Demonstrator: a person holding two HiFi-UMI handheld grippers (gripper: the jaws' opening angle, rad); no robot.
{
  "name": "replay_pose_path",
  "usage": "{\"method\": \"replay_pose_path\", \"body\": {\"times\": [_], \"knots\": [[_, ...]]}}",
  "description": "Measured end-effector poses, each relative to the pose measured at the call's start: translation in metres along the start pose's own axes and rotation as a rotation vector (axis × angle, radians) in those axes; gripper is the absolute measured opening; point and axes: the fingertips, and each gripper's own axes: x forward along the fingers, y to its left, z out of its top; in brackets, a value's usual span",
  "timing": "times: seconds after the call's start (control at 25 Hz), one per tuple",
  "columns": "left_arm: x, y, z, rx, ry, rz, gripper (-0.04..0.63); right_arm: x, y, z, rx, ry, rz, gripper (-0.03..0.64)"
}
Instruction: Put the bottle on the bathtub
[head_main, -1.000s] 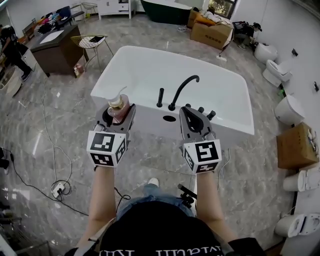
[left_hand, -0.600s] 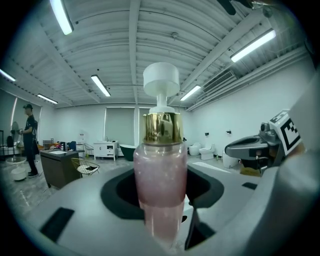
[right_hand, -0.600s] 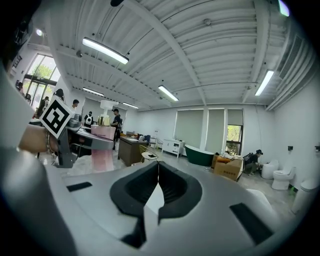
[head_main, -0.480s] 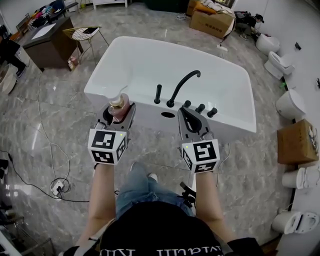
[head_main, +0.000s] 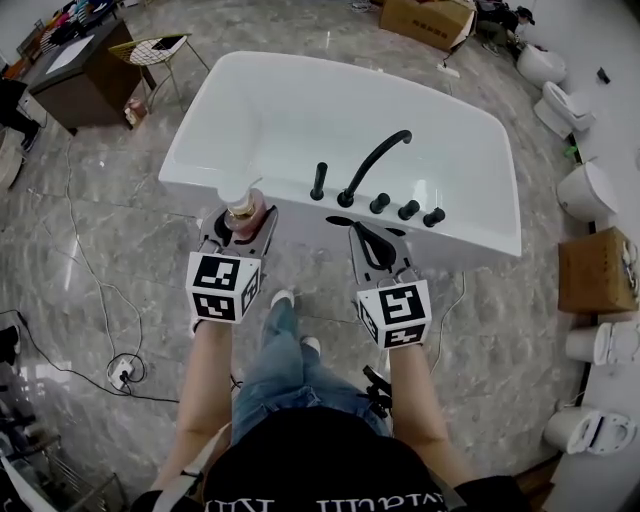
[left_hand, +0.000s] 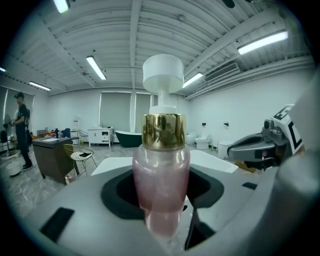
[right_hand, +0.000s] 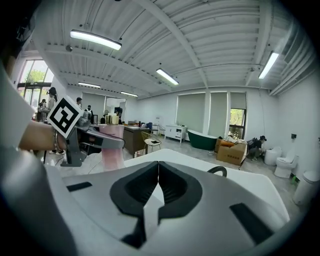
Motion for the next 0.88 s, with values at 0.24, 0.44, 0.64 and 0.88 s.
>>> {"method": "replay_pose_path", "body": {"times": [0.24, 0.44, 0.64, 0.88], "knots": [[0.045, 0.023, -0.021, -0.027, 0.062, -0.043, 0.222, 0.038, -0.011, -0.015, 0.022, 0.071, -0.017, 0.017], [0.086, 0.043, -0.04, -0.035, 0.119, -0.08, 0.222, 0.072, -0.019, -0.02, 0.029, 0.115, -0.029, 0.017], [0.128, 0.061, -0.062, -0.041, 0.176, -0.116, 0.222, 0.102, -0.029, -0.025, 0.029, 0.157, -0.044, 0.017], [0.177, 0.068, -0.092, -0.041, 0.269, -0.164, 0.222, 0.126, -0.048, -0.03, 0.038, 0.193, -0.071, 0.017]]}}
